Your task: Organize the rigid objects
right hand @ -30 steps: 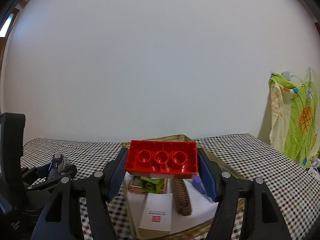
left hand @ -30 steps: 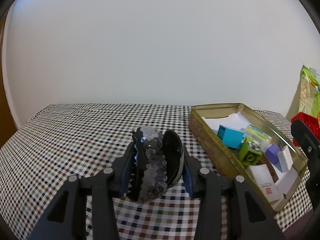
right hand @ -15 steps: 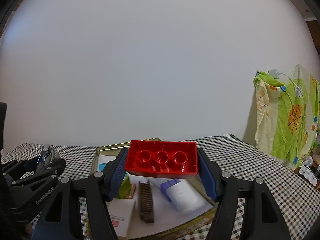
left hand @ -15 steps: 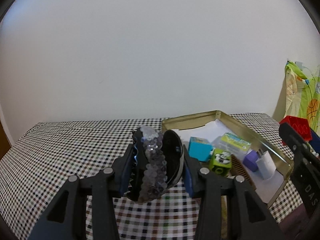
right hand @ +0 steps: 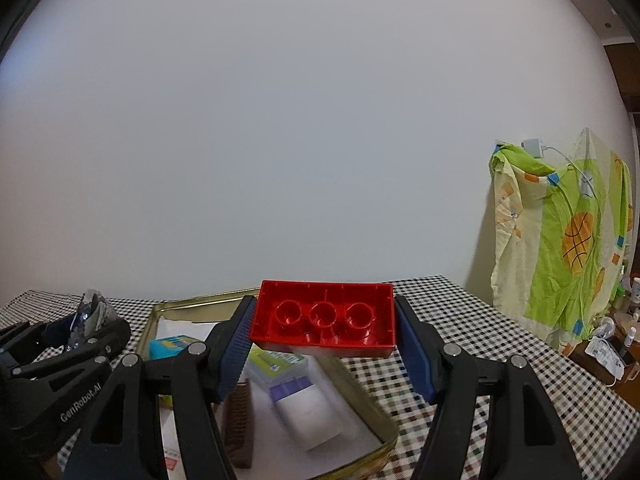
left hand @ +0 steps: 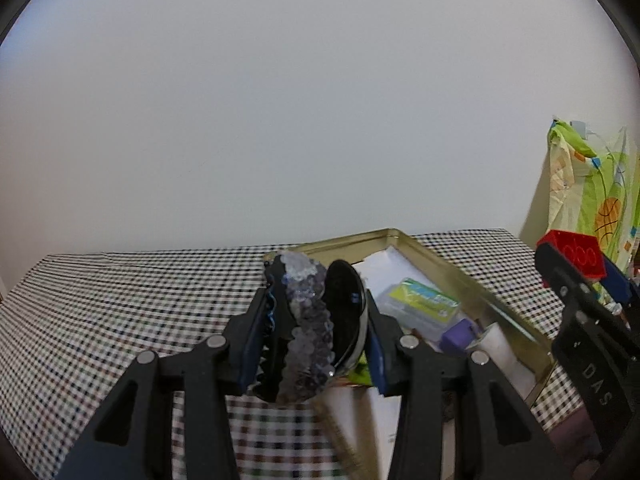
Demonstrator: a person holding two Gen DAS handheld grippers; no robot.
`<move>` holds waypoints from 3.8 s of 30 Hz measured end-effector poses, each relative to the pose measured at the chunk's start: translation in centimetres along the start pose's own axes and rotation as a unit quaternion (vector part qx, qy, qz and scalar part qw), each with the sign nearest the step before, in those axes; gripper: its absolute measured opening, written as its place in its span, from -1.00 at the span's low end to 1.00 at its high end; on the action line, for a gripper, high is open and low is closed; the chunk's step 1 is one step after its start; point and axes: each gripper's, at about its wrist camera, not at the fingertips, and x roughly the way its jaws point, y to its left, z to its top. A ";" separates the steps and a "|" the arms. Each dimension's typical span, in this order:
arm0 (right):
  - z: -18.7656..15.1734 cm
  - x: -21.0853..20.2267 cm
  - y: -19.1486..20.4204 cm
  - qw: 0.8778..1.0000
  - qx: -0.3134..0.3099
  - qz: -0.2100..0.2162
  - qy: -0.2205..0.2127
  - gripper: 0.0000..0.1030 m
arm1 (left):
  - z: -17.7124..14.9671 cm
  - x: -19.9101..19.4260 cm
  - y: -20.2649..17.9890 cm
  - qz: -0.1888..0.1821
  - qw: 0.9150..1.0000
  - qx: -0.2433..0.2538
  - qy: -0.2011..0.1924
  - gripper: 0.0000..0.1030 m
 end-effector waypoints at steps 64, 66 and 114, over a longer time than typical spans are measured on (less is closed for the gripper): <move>2.7 14.6 3.0 0.969 -0.028 0.076 0.233 0.34 | 2.1 8.3 -0.5 -0.020 0.990 -0.032 0.138 -0.18; 2.4 15.3 3.1 0.966 -0.027 0.080 0.244 0.34 | 2.1 8.4 -0.7 -0.020 0.990 -0.025 0.138 -0.18; 0.9 4.1 -0.4 0.996 0.088 -0.004 0.006 0.69 | 2.3 6.5 1.1 -0.019 0.997 -0.010 0.069 0.99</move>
